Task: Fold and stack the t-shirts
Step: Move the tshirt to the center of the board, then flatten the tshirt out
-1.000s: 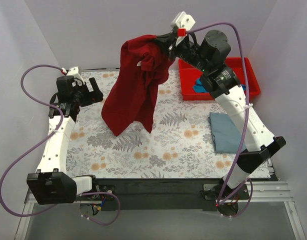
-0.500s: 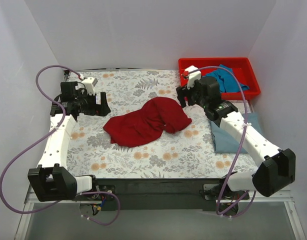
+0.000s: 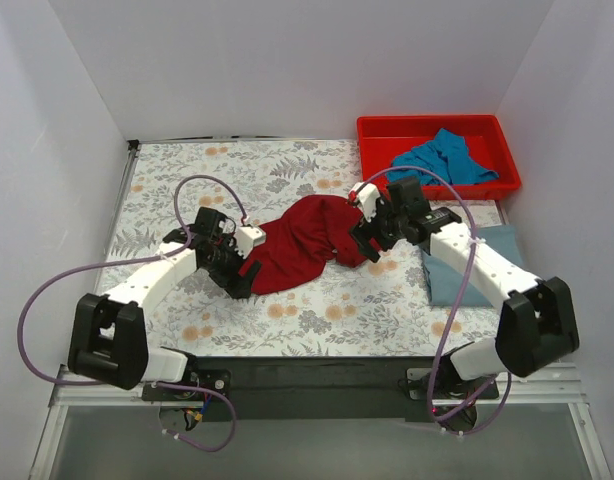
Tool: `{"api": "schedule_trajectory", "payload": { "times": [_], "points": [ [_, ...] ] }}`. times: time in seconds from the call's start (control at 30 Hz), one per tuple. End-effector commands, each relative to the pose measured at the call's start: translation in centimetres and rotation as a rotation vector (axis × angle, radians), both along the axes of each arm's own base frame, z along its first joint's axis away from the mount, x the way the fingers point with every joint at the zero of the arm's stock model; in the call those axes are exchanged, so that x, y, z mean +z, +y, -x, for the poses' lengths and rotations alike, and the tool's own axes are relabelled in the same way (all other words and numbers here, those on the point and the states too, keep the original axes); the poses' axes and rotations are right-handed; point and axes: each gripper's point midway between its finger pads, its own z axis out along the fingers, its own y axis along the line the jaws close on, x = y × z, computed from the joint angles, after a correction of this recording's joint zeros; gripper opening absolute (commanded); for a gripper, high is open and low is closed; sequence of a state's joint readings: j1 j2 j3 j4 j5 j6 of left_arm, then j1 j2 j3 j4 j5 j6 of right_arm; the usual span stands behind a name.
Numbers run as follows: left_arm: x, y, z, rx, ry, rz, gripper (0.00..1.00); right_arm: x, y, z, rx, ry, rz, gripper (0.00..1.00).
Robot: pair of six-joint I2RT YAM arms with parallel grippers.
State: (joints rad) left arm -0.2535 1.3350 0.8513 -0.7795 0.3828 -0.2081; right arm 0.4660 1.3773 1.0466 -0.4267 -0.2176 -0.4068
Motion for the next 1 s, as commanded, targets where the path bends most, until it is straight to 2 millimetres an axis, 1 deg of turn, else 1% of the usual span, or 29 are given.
{"api": "schedule_trajectory", "payload": {
  "times": [0.0, 0.07, 0.13, 0.17, 0.2, 0.23, 0.27, 0.3, 0.37, 0.4, 0.43, 0.47, 0.5, 0.53, 0.57, 0.6, 0.63, 0.67, 0.7, 0.73, 0.77, 0.8, 0.83, 0.87, 0.9, 0.93, 0.97],
  "points": [
    [-1.8, 0.3, -2.1, -0.027, -0.096, -0.088, 0.77, -2.7, 0.7, 0.9, 0.090, 0.058, 0.058, 0.88],
    [-2.4, 0.3, -2.7, -0.025, -0.108, -0.104, 0.76, -3.6, 1.8, 0.7, 0.114, 0.068, 0.074, 0.85],
    [-3.4, 0.4, -2.7, -0.025, -0.092, -0.125, 0.75, -4.2, 2.5, 0.5, 0.125, 0.067, 0.087, 0.85],
    [-3.7, 0.5, -2.8, -0.026, -0.090, -0.129, 0.74, -5.0, 2.9, 0.6, 0.133, 0.076, 0.101, 0.85],
    [-4.0, 0.4, -2.8, -0.026, -0.086, -0.133, 0.71, -5.5, 3.4, 0.6, 0.143, 0.065, 0.119, 0.85],
    [-4.7, 0.8, -2.6, -0.024, -0.069, -0.155, 0.67, -6.0, 3.7, 0.7, 0.148, 0.069, 0.131, 0.85],
    [-5.0, 0.9, -2.6, -0.021, -0.069, -0.164, 0.64, -7.0, 4.1, 1.1, 0.159, 0.084, 0.153, 0.85],
    [-5.2, 1.0, -2.6, -0.009, -0.060, -0.170, 0.52, -7.6, 4.0, 0.7, 0.146, 0.075, 0.173, 0.85],
    [-5.1, 1.2, -2.9, 0.018, -0.056, -0.178, 0.37, -8.6, 4.0, 0.1, 0.128, 0.071, 0.196, 0.85],
    [-4.9, 1.1, -2.8, 0.029, -0.048, -0.167, 0.22, -8.9, 3.6, -0.4, 0.103, 0.058, 0.220, 0.85],
    [-4.5, 1.0, -2.9, 0.041, -0.050, -0.157, 0.16, -9.2, 3.5, -0.7, 0.092, 0.052, 0.234, 0.84],
    [-3.7, 0.8, -3.0, 0.056, -0.061, -0.137, 0.05, -9.5, 3.2, -1.4, 0.075, 0.038, 0.257, 0.74],
    [-3.1, 0.8, -3.2, 0.060, -0.074, -0.129, 0.05, -9.8, 3.1, -1.5, 0.072, 0.040, 0.265, 0.64],
    [-2.6, 1.1, -3.5, 0.089, -0.079, -0.120, 0.00, -9.8, 2.8, -1.9, 0.055, 0.031, 0.284, 0.52],
    [-1.4, 1.2, -3.8, 0.107, -0.109, -0.108, 0.00, -9.7, 2.7, -2.0, 0.051, 0.027, 0.288, 0.42],
    [-0.7, 1.5, -4.1, 0.126, -0.122, -0.101, 0.00, -9.6, 2.8, -1.7, 0.060, 0.037, 0.286, 0.26],
    [0.2, 2.1, -4.4, 0.158, -0.136, -0.087, 0.00, -9.0, 3.0, -1.7, 0.065, 0.034, 0.273, 0.17],
    [0.8, 2.4, -4.1, 0.169, -0.130, -0.080, 0.00, -7.9, 3.0, -1.7, 0.066, 0.015, 0.262, 0.06],
    [2.4, 2.5, -4.4, 0.184, -0.169, -0.056, 0.00, -7.4, 3.6, -0.7, 0.102, 0.044, 0.226, 0.01],
    [3.1, 3.3, -4.5, 0.212, -0.179, -0.050, 0.00, -6.6, 3.9, -0.5, 0.116, 0.041, 0.205, 0.01],
    [3.6, 3.7, -4.2, 0.223, -0.175, -0.046, 0.00, -5.2, 4.0, 0.2, 0.134, 0.036, 0.176, 0.01],
    [4.8, 3.9, -4.3, 0.231, -0.204, -0.021, 0.00, -4.4, 4.7, 0.9, 0.168, 0.044, 0.132, 0.01],
    [5.3, 4.7, -4.3, 0.256, -0.212, -0.017, 0.00, -3.5, 5.0, 1.3, 0.186, 0.039, 0.106, 0.01],
    [5.7, 5.1, -3.8, 0.250, -0.209, -0.017, 0.00, -1.9, 5.2, 2.2, 0.210, 0.034, 0.076, 0.01],
    [6.1, 5.3, -3.5, 0.244, -0.211, -0.012, 0.00, -1.0, 6.0, 3.4, 0.262, 0.056, 0.029, 0.01],
    [7.6, 5.1, -3.1, 0.229, -0.242, 0.017, 0.00, -0.2, 6.2, 4.2, 0.295, 0.070, 0.006, 0.01],
    [8.0, 5.2, -2.1, 0.218, -0.229, 0.018, 0.00, 0.9, 6.0, 5.8, 0.330, 0.099, -0.015, 0.01]
  ]
}}
